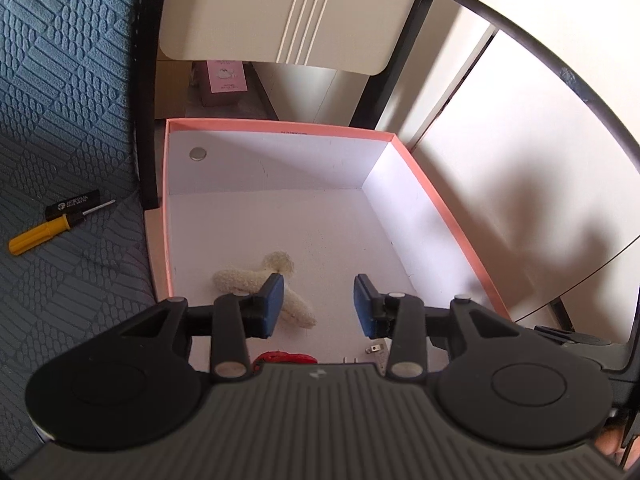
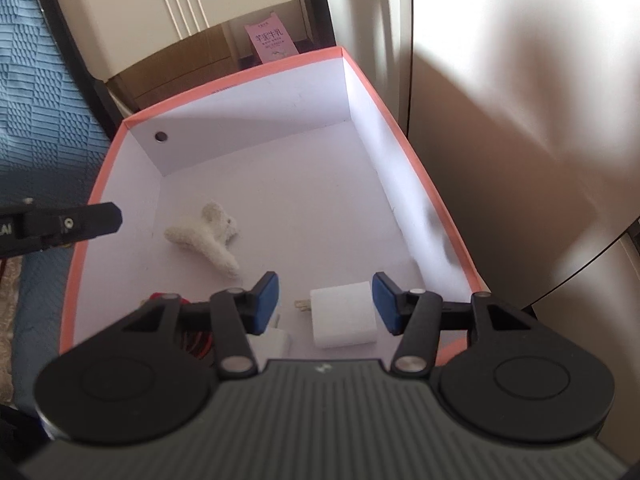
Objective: Organize rigid objects
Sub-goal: 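Carry the fluffy toy and the charger into the box and open both tools, then withdraw both open tools from the box back toward the cushion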
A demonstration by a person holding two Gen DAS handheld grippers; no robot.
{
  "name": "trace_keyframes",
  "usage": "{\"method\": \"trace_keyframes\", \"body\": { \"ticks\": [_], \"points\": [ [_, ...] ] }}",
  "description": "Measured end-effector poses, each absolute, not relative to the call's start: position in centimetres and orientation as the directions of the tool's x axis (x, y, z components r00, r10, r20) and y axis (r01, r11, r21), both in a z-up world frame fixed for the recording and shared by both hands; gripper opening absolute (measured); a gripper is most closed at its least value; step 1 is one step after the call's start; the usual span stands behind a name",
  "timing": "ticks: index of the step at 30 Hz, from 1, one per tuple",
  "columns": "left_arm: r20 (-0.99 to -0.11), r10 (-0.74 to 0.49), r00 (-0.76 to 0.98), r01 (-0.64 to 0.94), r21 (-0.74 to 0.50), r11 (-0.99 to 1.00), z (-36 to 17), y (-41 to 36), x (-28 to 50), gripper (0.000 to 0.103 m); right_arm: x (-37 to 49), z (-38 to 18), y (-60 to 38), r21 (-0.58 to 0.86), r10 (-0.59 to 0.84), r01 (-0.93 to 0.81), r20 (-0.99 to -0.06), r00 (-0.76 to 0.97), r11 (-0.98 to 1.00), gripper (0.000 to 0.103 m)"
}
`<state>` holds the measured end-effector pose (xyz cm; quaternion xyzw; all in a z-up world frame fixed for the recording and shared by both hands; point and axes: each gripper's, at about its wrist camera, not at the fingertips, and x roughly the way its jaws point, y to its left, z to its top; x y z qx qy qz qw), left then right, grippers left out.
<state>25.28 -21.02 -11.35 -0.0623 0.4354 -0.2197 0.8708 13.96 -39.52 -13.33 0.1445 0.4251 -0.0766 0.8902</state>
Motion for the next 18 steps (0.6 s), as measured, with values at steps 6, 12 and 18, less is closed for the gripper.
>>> {"method": "trace_keyframes", "body": {
  "ticks": [6,12,18],
  "points": [
    [-0.685,-0.412,0.601,0.312,-0.273,0.91,-9.2,-18.2,24.1,0.044,14.0,-10.4,-36.5,0.193,0.022,0.171,-0.722,0.692,0.966,0.055],
    [-0.64,-0.385,0.665,0.275,-0.27,0.923,-7.5,-14.3,22.9,0.044,13.8,-8.6,-32.9,0.183,0.06,0.083,-0.661,0.748,0.98,0.055],
    [-0.612,-0.343,0.713,0.25,-0.235,0.939,-7.3,-10.9,22.1,0.044,13.9,-7.7,-29.7,0.171,0.093,0.016,-0.612,0.785,0.985,0.055]
  ]
}}
